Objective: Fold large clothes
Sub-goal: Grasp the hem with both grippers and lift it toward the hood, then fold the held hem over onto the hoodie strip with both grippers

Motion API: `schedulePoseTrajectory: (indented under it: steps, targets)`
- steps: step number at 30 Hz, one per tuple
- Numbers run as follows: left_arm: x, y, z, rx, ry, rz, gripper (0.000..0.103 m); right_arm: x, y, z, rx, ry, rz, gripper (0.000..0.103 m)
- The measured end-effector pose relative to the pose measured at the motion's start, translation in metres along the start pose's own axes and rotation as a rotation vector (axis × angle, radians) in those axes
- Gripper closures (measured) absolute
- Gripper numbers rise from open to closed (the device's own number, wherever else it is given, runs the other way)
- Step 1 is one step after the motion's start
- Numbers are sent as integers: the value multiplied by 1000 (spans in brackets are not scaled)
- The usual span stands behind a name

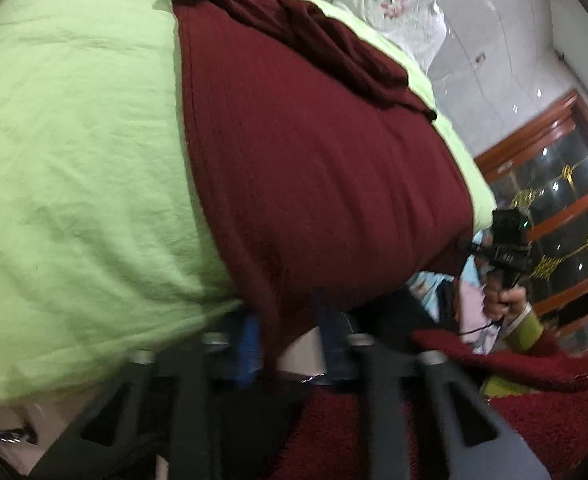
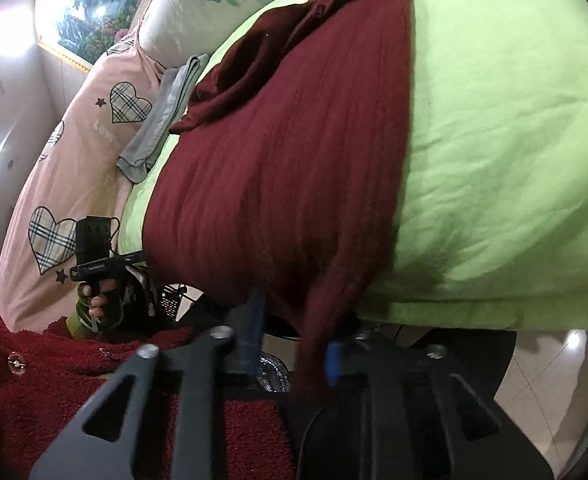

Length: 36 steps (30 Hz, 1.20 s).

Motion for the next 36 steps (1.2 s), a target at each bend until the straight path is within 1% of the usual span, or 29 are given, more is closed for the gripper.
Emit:
schedulePoseTrajectory:
  steps: [2,4,6,9,12,13,16,18,20,22,25,26,28,30,33,35,36]
  targets:
    - [2,0,-2,-15,3,-2,99,6,-2,1,-3,17,-8,93]
    - [6,-1,-10,-31,1,-27,100,11,-5,4,-1,27,-10,97]
    - [12,-1,-18,-23,-19,-68,100,17,-7,10,-1,61,-21,98]
    - [31,1,-30,1,-76,-153,100,33,-5,18,-19,153,-83,98]
    - [54,11,-38,16,-121,-241,100,53,6,27,-22,239,-164,98]
    - [65,17,-41,23,-135,-284,100,61,13,32,-17,269,-197,98]
    - [90,35,-44,32,-143,-377,101,78,34,41,1,311,-263,98]
    - [103,49,-48,29,-141,-426,101,88,52,49,19,312,-298,98]
    - [118,73,-52,25,-129,-486,101,98,76,54,43,299,-326,98]
    - [133,99,-50,39,-134,-546,101,102,99,55,57,280,-339,98]
    - [141,137,-50,70,-150,-608,101,106,138,57,82,270,-364,98]
    - [141,153,-48,83,-142,-622,101,106,154,57,85,263,-374,98]
    - [139,187,-41,117,-145,-627,101,107,181,51,69,252,-387,98]
    - [135,217,-32,152,-122,-627,101,105,211,39,29,225,-390,98]
    - [114,268,-10,216,-95,-599,101,91,257,13,-47,162,-388,98]
    - [95,294,6,257,-78,-571,101,82,278,-5,-99,136,-379,98]
    - [86,300,14,271,-66,-554,101,72,288,-19,-141,111,-364,98]
Point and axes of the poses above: each gripper's, at about its wrist camera, not at the fingertips, and x roughly against the way its jaws point, z to its left, y to its top, the point moved 4 cm from there along -x, roughly the way its jaws point, and after that the axes turned 11 degrees about z, right-handed, at the moved point
